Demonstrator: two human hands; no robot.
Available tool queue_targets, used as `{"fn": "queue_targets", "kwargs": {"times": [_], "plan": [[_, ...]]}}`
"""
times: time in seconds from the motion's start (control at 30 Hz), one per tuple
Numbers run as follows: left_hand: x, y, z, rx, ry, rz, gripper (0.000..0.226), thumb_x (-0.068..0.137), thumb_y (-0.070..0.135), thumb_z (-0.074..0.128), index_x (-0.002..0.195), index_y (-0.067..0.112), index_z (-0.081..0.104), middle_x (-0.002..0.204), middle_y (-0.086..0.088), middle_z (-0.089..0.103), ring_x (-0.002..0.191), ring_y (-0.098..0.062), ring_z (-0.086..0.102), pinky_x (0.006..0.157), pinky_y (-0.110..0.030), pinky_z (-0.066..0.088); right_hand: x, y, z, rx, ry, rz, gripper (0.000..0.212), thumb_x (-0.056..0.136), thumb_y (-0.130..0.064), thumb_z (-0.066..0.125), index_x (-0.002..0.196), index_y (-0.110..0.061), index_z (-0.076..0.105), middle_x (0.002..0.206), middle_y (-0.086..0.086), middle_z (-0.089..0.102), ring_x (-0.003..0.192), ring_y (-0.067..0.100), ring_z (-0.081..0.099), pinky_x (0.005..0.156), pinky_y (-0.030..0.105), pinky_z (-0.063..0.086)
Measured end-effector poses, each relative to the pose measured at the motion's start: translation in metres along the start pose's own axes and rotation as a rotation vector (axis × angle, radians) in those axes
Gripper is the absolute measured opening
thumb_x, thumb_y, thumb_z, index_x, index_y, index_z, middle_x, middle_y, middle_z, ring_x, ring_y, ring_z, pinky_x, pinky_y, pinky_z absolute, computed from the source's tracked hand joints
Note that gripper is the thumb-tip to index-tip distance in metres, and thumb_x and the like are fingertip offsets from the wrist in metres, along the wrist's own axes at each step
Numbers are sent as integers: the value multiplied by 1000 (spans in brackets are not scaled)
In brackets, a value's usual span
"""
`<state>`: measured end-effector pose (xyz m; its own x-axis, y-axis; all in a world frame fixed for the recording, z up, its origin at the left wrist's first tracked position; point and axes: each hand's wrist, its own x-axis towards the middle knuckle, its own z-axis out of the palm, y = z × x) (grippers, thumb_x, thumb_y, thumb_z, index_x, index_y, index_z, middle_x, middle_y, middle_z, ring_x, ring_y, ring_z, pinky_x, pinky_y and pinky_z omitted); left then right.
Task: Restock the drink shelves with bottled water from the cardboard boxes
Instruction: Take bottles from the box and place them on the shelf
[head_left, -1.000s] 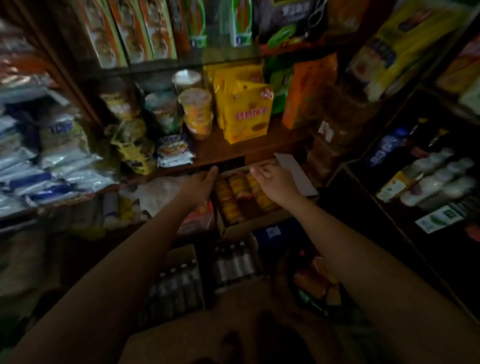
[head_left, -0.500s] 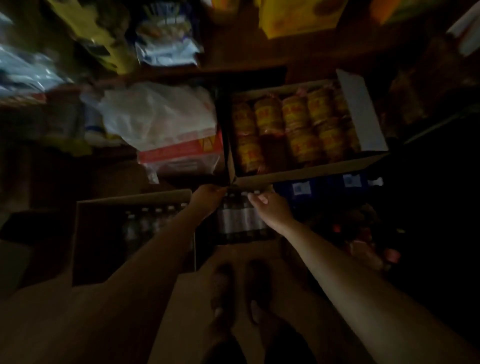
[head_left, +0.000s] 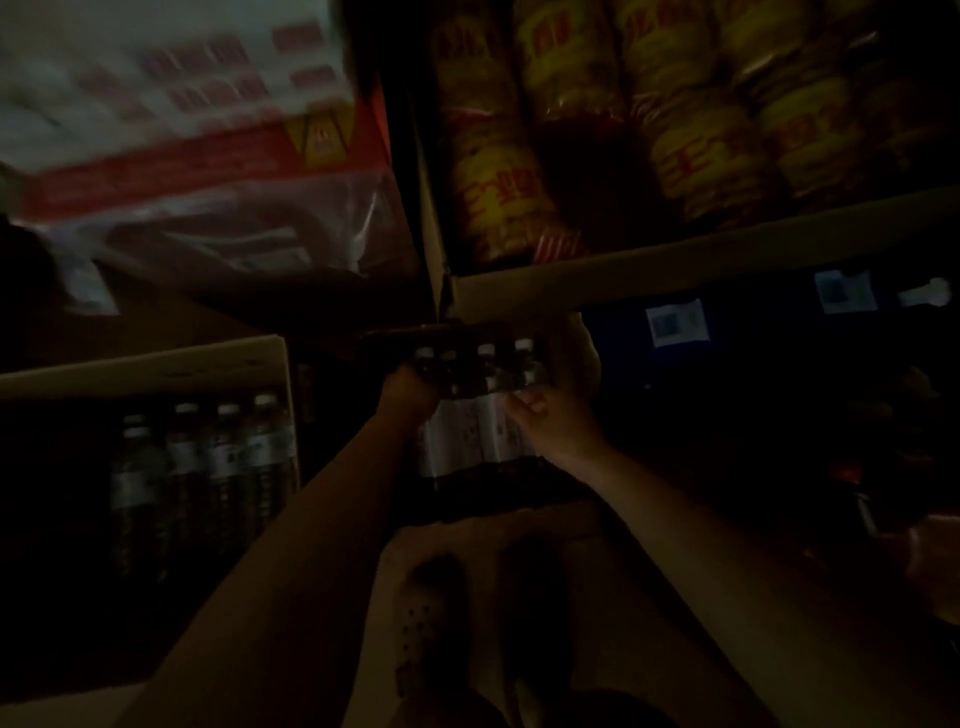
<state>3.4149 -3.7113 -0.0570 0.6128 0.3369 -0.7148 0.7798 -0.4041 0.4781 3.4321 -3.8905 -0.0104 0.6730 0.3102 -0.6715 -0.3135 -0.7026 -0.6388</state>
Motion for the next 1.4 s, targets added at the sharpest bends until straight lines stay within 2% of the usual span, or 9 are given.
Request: {"fn": "queue_targets", "kwargs": {"times": [0.2,0.37,0.53,0.6,0.8,1.0,1.17,1.23,1.4], "plan": [[37,-28,38,-511,44,-184,39,100,19,45,134,0,47,134,-23,50,124,-40,48,103,-45,42,35,27,12,70,-28,-29,28,94,-49,52,84,-25,63,96,0,68,98,18,61,95,33,47],[50,-38,42,-609,21,-173,38,96,19,53,131,5,49,132,-20,52,118,-39,52,102,-53,42,44,28,15,75,18,-18,28,97,-36,52,69,-36,50,86,-10,58,100,20,60,98,34,45],[46,-37,32,-272,-1,-108,59,83,19,72,134,3,46,132,-16,54,121,-33,53,102,-42,44,29,24,13,121,8,-22,20,98,-32,51,82,-29,62,117,12,65,113,26,58,101,34,43],[37,-34,24,-220,31,-38,78,76,22,79,139,2,37,134,-17,51,123,-33,50,103,-40,43,17,23,10,140,-1,4,33,98,-33,51,93,-5,68,108,17,67,105,29,61,94,35,48],[-33,-17,-11,-196,30,137,77,80,24,75,140,9,30,130,-15,54,118,-30,55,99,-44,46,-40,-17,-20,148,4,-1,28,97,-31,54,109,-8,66,103,3,66,107,21,59,85,24,43],[-120,65,-67,-360,-100,196,76,71,18,81,133,13,37,119,-9,61,109,-27,61,91,-43,51,-103,-95,-67,197,-71,-34,56,83,-28,73,129,-7,50,117,4,55,105,14,54,63,14,42],[-194,159,-134,-392,-154,294,58,65,24,84,112,13,52,102,-2,66,100,-25,65,74,-36,55,-168,-160,-115,223,-108,-74,76,57,-36,89,122,-16,57,115,-1,66,101,13,65,87,37,55],[-229,207,-161,-375,-193,337,54,72,23,81,117,14,52,100,-1,67,91,-21,68,62,-32,55,-199,-184,-137,230,-164,-109,60,62,-25,89,113,-24,58,106,-10,67,95,4,64,85,30,54],[-327,326,-220,-247,-167,563,34,77,31,77,104,20,58,99,0,68,89,-17,67,57,-29,55,-279,-242,-202,273,-95,-217,70,67,-10,86,120,-31,45,112,-14,59,102,1,57,83,23,52]]}}
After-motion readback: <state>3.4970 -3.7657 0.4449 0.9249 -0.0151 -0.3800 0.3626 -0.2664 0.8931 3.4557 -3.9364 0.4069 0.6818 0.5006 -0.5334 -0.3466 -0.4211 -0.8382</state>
